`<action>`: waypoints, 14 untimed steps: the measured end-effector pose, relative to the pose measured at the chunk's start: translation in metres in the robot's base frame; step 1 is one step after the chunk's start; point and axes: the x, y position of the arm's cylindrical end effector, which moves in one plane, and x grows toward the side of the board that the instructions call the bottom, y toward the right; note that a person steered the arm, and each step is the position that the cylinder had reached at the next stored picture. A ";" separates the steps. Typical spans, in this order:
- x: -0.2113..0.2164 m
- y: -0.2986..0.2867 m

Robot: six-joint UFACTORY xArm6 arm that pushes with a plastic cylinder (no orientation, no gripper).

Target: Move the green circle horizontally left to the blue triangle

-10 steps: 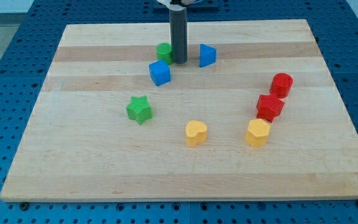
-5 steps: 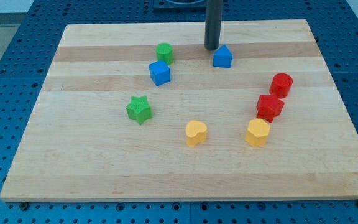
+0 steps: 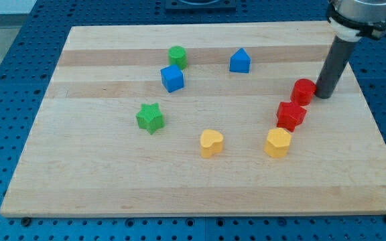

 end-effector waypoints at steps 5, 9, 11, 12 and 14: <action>-0.114 -0.193; -0.101 -0.169; -0.161 -0.247; -0.144 -0.303; -0.102 -0.276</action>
